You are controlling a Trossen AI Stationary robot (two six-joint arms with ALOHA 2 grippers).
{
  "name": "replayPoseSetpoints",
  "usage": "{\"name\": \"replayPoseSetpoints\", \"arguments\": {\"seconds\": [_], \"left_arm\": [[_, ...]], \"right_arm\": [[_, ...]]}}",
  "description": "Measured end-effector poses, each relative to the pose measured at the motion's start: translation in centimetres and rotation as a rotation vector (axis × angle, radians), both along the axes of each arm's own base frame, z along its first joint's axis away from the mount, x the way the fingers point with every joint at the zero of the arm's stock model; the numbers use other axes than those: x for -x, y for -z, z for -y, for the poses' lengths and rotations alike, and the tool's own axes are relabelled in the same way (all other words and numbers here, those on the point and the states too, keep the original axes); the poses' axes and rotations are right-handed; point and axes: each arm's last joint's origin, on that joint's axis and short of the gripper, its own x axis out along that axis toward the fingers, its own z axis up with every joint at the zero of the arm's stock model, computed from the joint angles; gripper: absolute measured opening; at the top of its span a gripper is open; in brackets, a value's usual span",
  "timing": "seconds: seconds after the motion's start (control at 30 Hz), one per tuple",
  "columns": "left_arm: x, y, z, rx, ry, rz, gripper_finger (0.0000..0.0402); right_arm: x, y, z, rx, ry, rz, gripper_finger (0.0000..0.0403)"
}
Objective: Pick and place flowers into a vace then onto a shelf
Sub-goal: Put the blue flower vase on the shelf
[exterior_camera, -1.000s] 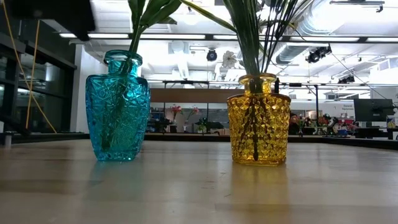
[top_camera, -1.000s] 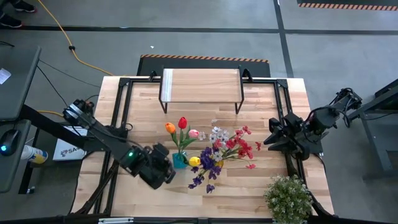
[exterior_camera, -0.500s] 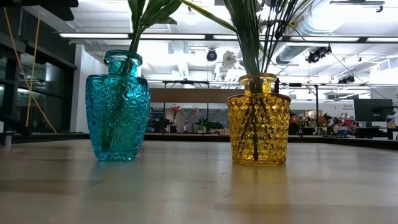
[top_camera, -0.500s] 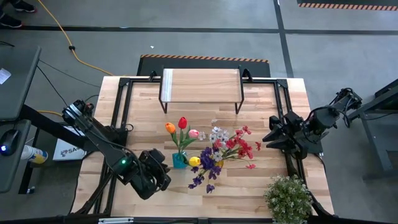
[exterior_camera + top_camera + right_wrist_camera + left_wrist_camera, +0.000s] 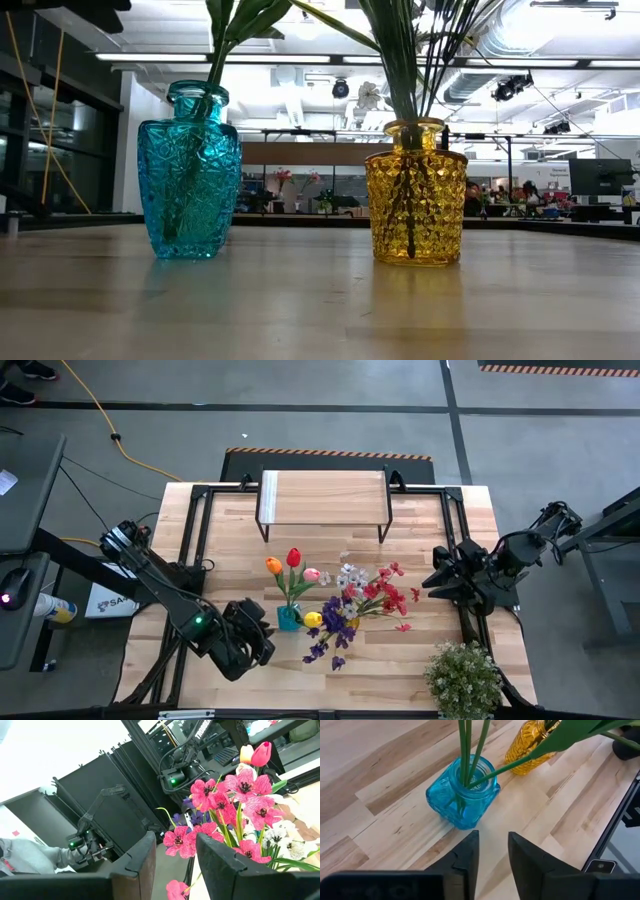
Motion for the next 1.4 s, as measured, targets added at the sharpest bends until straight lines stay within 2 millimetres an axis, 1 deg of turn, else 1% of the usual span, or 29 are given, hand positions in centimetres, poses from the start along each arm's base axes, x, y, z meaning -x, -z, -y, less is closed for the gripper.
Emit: {"name": "replayPoseSetpoints", "arguments": {"seconds": [0.1,0.17,0.27,0.4,0.43,0.47,0.5,0.53,0.7,0.83,0.9,0.97,1.13,1.4], "left_arm": [[0.0,0.0,0.0,-0.007,-0.004,0.007,0.0170],[0.0,0.0,0.0,-0.015,-0.008,0.015,0.0202],[0.0,0.0,0.0,-0.022,-0.003,0.016,0.0263],[-0.2,-0.2,0.1,-0.057,0.057,0.021,0.0362],[-0.3,-0.2,0.2,-0.065,0.071,0.025,0.0380],[-0.3,-0.2,0.2,-0.078,0.085,0.026,0.0389],[-0.3,-0.2,0.2,-0.091,0.098,0.022,0.0388],[-0.3,-0.2,0.2,-0.099,0.107,0.019,0.0378],[-0.4,0.0,0.2,-0.162,0.162,-0.002,0.0313],[-0.8,0.8,0.4,-0.249,0.134,0.001,0.0274],[-1.1,1.4,0.6,-0.262,0.124,-0.002,0.0261],[-1.3,1.8,0.9,-0.250,0.125,-0.012,0.0250],[-1.4,2.1,1.1,-0.215,0.145,-0.035,0.0233],[-0.8,2.3,0.5,-0.297,0.157,-0.105,0.0227]], "right_arm": [[0.0,0.0,0.0,0.000,0.000,0.000,0.0130],[0.0,0.0,0.0,0.000,0.000,0.000,0.0130],[0.0,0.0,0.0,0.001,0.000,0.000,0.0130],[0.0,0.0,0.0,0.001,0.000,0.001,0.0130],[0.0,0.0,0.0,0.002,0.000,0.001,0.0130],[0.0,0.0,0.0,0.002,0.000,0.001,0.0130],[0.0,0.0,0.0,0.002,0.000,0.001,0.0130],[0.0,0.0,0.0,0.003,0.000,0.001,0.0130],[0.0,0.0,0.0,0.008,0.001,0.003,0.0130],[0.0,0.0,0.0,0.010,0.001,0.004,0.0130],[0.0,0.0,0.0,0.009,0.001,0.004,0.0130],[0.0,0.0,0.0,0.007,0.001,0.003,0.0130],[0.0,-0.1,0.0,-0.002,0.000,0.005,0.0130],[0.0,-0.1,0.0,0.005,-0.008,0.007,0.0130]]}}
